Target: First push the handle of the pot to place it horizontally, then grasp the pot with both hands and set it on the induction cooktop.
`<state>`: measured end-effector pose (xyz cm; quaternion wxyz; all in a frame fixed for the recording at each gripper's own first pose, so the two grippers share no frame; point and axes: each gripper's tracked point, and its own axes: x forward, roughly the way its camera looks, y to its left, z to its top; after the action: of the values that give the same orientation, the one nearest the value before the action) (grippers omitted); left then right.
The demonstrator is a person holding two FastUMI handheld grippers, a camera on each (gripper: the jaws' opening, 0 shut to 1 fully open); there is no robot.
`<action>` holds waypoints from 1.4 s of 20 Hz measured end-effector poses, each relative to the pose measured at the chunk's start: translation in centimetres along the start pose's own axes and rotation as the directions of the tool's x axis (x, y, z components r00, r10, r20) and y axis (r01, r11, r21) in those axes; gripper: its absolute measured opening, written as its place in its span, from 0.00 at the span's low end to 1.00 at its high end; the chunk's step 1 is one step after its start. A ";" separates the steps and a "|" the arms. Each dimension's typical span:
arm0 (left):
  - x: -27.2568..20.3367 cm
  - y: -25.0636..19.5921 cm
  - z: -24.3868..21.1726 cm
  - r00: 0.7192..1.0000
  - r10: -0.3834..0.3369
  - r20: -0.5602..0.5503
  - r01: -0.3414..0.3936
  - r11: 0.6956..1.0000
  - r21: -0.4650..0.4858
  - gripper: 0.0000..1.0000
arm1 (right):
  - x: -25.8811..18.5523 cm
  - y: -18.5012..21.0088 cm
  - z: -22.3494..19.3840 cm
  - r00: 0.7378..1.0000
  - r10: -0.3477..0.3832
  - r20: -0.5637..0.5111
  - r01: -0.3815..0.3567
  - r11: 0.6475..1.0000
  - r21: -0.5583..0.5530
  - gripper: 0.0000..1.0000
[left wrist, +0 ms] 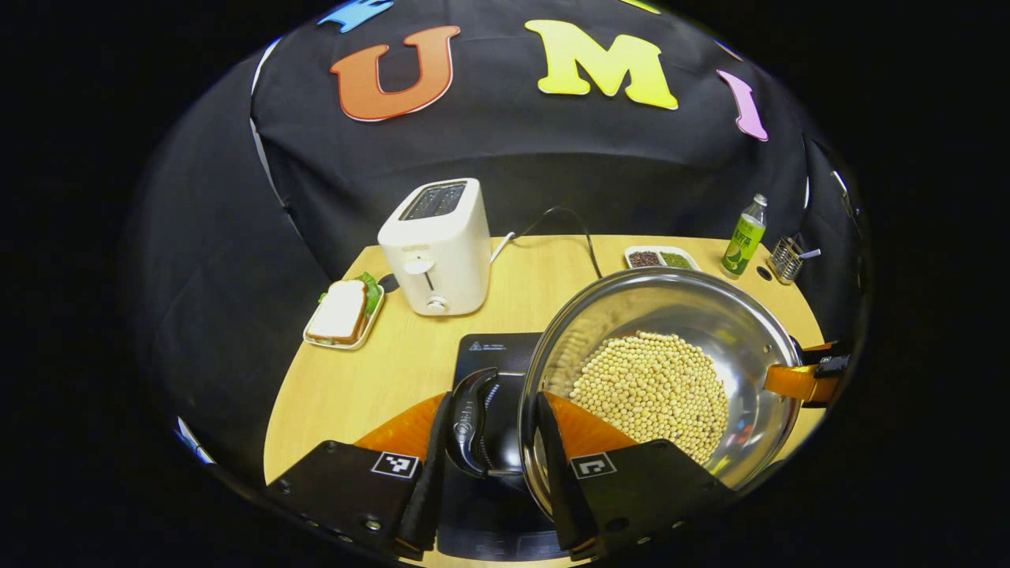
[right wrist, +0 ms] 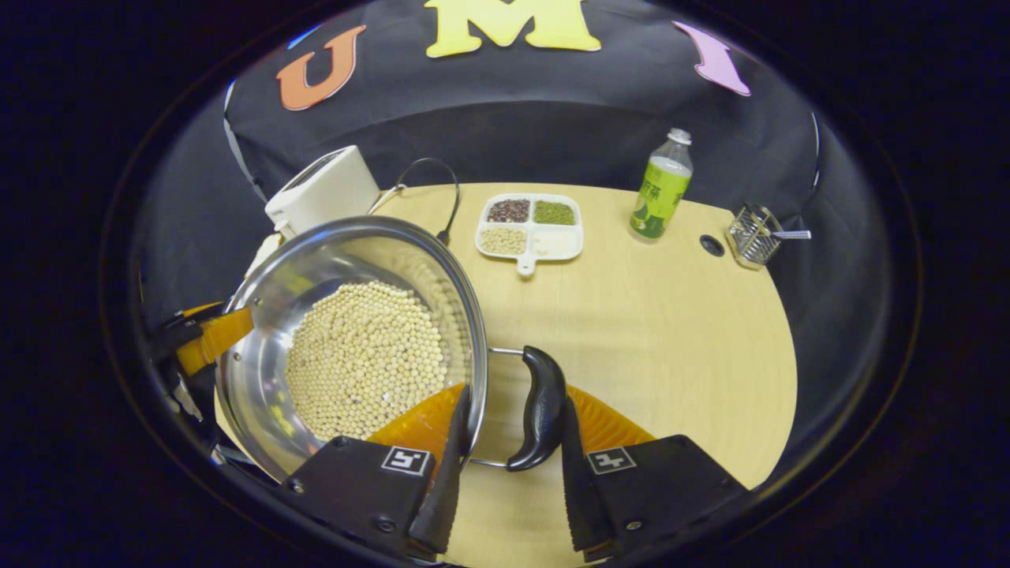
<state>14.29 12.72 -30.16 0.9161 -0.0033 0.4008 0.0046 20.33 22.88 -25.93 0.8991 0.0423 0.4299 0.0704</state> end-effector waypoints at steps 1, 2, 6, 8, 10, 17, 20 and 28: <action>0.0 0.6 0.0 1.000 0.005 -0.008 -0.005 1.000 0.001 0.55 | 0.3 0.8 0.1 1.000 0.000 -0.005 0.000 1.000 0.001 0.56; 0.1 1.3 0.1 1.000 0.008 -0.010 -0.008 1.000 0.003 0.55 | 0.5 1.5 0.3 1.000 0.001 -0.007 -0.001 1.000 0.001 0.56; 0.9 3.4 0.0 1.000 0.019 -0.011 -0.019 1.000 0.009 0.55 | 1.1 3.5 0.3 1.000 0.001 -0.018 -0.001 1.000 0.009 0.56; 1.1 3.7 -0.1 1.000 0.018 -0.014 -0.018 1.000 0.006 0.55 | 1.3 4.0 0.3 1.000 -0.002 -0.023 0.002 1.000 0.012 0.56; 1.4 3.9 -0.3 1.000 0.020 -0.017 -0.020 1.000 0.002 0.55 | 1.5 4.3 0.1 0.999 -0.007 -0.032 0.007 1.000 0.013 0.56; 2.2 4.1 -1.9 1.000 0.014 -0.026 -0.014 1.000 0.007 0.55 | 2.0 4.5 -1.0 0.999 -0.032 -0.041 0.032 0.999 0.005 0.56; 2.4 4.1 -2.7 1.000 0.000 -0.007 0.000 1.000 -0.015 0.55 | 1.8 4.6 -1.1 0.998 -0.059 -0.021 0.058 0.998 -0.038 0.55; 2.5 4.3 -3.0 0.999 0.012 0.049 -0.012 1.000 0.010 0.57 | 1.9 4.6 -0.9 0.999 -0.025 0.035 0.025 1.000 0.008 0.59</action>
<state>13.75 17.01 -34.08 0.9257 0.0040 0.3781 0.0082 20.41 27.79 -27.34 0.9071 0.0416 0.4150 0.0566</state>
